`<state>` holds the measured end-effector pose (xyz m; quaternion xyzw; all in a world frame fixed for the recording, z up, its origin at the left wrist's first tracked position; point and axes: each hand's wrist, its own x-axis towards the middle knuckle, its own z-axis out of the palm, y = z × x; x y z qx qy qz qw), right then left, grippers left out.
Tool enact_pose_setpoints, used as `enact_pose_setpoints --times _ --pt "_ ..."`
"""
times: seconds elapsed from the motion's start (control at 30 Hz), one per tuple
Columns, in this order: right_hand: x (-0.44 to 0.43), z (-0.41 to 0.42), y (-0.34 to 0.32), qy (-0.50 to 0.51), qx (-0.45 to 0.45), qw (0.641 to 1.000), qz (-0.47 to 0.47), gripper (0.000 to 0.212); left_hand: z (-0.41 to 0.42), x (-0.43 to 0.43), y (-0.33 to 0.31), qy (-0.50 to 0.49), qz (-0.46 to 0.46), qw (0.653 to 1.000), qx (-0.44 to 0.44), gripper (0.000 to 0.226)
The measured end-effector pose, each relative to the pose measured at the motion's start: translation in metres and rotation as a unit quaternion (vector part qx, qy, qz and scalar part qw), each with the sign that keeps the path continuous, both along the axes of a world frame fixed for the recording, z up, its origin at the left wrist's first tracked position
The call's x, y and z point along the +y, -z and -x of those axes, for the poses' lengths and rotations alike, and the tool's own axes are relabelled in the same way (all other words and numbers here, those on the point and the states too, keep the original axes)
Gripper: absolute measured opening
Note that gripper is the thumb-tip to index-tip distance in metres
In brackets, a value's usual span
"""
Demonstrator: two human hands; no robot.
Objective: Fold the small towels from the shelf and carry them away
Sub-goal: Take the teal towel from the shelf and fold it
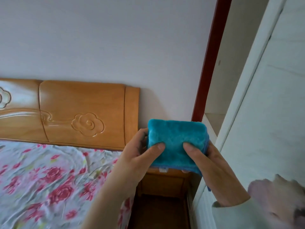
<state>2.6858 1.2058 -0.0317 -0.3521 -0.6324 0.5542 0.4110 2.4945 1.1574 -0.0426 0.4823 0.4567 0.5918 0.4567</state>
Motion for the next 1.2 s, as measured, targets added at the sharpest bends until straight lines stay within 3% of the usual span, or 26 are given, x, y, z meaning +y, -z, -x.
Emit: enact_pose_setpoints --times 0.33,0.5,0.77,1.2 --pt "0.221 0.059 0.027 -0.021 -0.025 0.999 0.004 0.048 0.055 0.204 0.02 -0.037 0.029 0.999 0.005 0.04" --pt "0.336 0.09 0.031 -0.056 -0.027 0.998 0.013 0.028 0.08 0.309 0.033 -0.073 0.05 0.996 -0.006 0.042" --pt "0.476 0.137 0.06 -0.085 -0.019 0.993 0.073 0.023 0.122 0.444 0.057 -0.111 0.084 0.99 -0.006 0.043" --pt "0.649 0.207 0.21 -0.017 -0.063 0.984 0.163 0.014 0.191 0.627 0.204 -0.119 0.205 0.972 -0.006 0.041"
